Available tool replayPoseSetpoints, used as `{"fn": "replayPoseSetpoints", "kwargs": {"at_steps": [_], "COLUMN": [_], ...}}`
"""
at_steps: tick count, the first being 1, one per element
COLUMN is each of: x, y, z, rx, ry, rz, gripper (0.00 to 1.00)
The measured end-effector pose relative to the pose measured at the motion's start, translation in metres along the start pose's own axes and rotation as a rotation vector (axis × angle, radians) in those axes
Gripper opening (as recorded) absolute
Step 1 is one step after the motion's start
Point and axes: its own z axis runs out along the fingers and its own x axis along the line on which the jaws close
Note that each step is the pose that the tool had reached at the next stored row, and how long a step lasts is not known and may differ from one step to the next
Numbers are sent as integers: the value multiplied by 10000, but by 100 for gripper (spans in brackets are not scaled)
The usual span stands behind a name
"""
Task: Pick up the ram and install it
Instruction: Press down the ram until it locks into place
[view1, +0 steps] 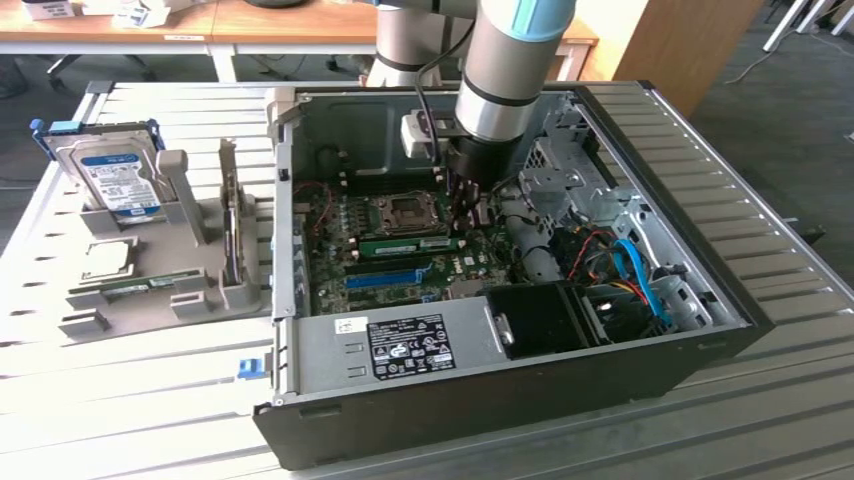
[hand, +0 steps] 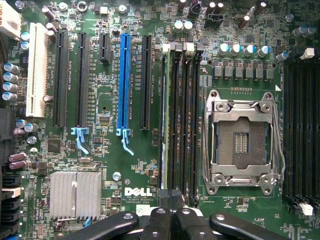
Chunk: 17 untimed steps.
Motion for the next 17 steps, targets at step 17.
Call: {"fn": "replayPoseSetpoints", "kwargs": {"at_steps": [17], "x": [-1], "y": [0], "z": [-4], "rx": [2], "ry": [-13], "rz": [-1], "gripper": [11]}}
